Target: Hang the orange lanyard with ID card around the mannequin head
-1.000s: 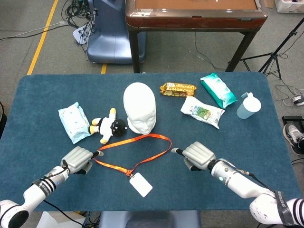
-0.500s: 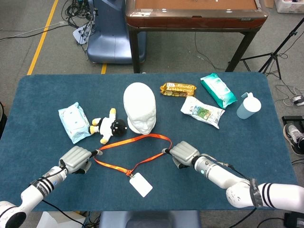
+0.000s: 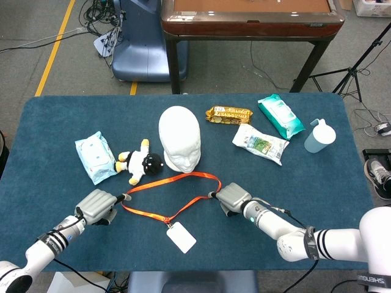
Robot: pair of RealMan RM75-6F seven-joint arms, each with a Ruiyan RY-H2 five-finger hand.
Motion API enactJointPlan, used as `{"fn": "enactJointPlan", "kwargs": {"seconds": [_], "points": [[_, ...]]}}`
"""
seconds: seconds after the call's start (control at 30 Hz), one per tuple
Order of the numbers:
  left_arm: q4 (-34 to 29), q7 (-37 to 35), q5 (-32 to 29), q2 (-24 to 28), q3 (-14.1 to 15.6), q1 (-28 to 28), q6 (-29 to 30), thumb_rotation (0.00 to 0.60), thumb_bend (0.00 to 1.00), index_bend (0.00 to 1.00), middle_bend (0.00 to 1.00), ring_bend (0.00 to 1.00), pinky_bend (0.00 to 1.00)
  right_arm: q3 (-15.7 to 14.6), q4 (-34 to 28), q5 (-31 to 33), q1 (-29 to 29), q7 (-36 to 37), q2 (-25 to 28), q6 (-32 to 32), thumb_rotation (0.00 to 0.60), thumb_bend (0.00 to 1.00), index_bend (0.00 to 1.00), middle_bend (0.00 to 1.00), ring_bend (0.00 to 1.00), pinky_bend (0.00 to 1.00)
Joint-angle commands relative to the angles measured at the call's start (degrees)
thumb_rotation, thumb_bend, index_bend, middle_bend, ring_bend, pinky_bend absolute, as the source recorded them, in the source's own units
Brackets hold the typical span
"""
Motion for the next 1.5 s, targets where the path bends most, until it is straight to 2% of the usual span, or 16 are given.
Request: {"fn": "enactJointPlan", "kwargs": {"seconds": [0.03, 0.37, 0.53, 0.73, 0.9, 1.13, 1.5], "points": [[0.09, 0.08, 0.08, -0.15, 0.03, 0.04, -0.09, 0.6, 0.6, 0.19, 0.98, 0.98, 0.86, -1.4, -2.02, -0.55, 0.05, -0.08, 1.25, 0.81, 0.6, 0.78, 0.17, 1.0, 1.0, 1.0], [-0.28, 0.52, -0.13, -0.08, -0.22, -0.23, -0.69, 0.6, 0.6, 0.19, 0.98, 0.98, 0.86, -2.19, -6.82, -5.96, -2.45, 3.38, 5.83, 4.41, 0.6, 0.78, 0.17, 1.0, 1.0, 1.0], [-0.77, 0.93, -0.08, -0.29, -0.17, 0.02, -0.29, 0.6, 0.6, 0.19, 0.98, 0.98, 0.86, -1.27, -4.04, -6.11, -2.08, 3.8, 3.84, 4.51, 0.6, 0.78, 0.17, 1.0, 1.0, 1.0], [-1.14, 1.28, -0.81, 0.24, -0.38, -0.21, -0.6, 0.6, 0.6, 0.19, 0.98, 0.98, 0.86, -0.34, 0.25, -2.41, 0.35, 2.74, 0.15, 2.98, 0.6, 0.77, 0.17, 1.0, 1.0, 1.0], [-1.29, 1.54, -0.6, 0.12, 0.12, 0.38, -0.16, 0.6, 0.6, 0.19, 0.98, 0.98, 0.86, -1.84, 0.57, -0.57, 1.28, 0.87, -0.97, 3.17, 0.6, 0.77, 0.17, 1.0, 1.0, 1.0], [-1.17, 1.51, -1.04, 0.08, -0.31, -0.18, -0.94, 0.6, 0.6, 0.19, 0.98, 0.98, 0.86, -4.15, -3.5, -0.7, 1.09, -0.55, 1.22, 4.8, 0.6, 0.77, 0.17, 1.0, 1.0, 1.0], [-0.2, 1.06, -0.48, -1.14, -0.56, -0.45, -1.39, 0.6, 0.6, 0.19, 0.98, 0.98, 0.86, -8.71, -12.07, -9.36, -3.98, -0.83, 6.65, 10.51, 0.6, 0.77, 0.17, 1.0, 1.0, 1.0]]}}
